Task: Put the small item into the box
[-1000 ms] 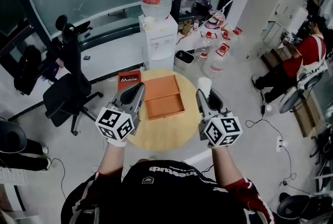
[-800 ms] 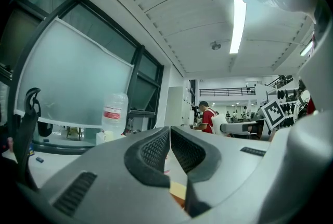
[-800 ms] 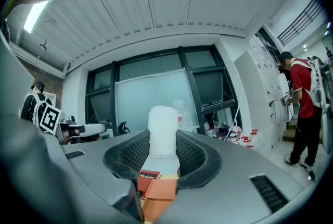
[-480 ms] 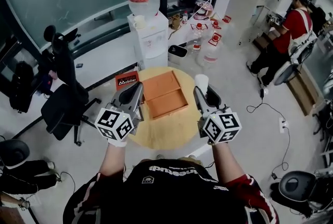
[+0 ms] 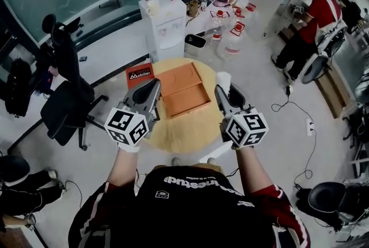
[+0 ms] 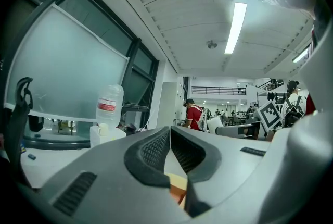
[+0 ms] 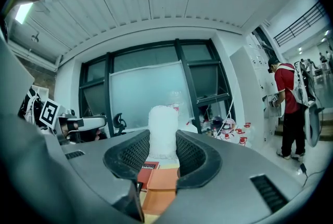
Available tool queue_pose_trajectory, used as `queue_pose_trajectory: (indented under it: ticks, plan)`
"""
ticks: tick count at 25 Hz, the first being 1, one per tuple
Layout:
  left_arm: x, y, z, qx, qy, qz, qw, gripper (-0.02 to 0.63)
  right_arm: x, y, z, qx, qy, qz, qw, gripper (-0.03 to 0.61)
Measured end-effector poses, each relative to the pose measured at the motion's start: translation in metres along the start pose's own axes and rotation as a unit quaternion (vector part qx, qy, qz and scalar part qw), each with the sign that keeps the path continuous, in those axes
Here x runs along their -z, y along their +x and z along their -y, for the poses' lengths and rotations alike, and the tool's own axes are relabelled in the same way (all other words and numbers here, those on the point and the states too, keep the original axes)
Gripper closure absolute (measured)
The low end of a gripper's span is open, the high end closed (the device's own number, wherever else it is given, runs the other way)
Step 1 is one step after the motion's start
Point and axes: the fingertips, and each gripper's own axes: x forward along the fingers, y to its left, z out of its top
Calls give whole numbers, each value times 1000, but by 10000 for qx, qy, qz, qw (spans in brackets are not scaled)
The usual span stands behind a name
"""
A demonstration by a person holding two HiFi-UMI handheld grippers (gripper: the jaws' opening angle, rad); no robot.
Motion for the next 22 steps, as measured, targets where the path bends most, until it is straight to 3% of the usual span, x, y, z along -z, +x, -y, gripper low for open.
queue_pose_trajectory:
  ticks: [22]
  plan:
    - [64,13,-26,-97,101,-177,9997,591,122,65,27,-56,108,-1119,9936,405]
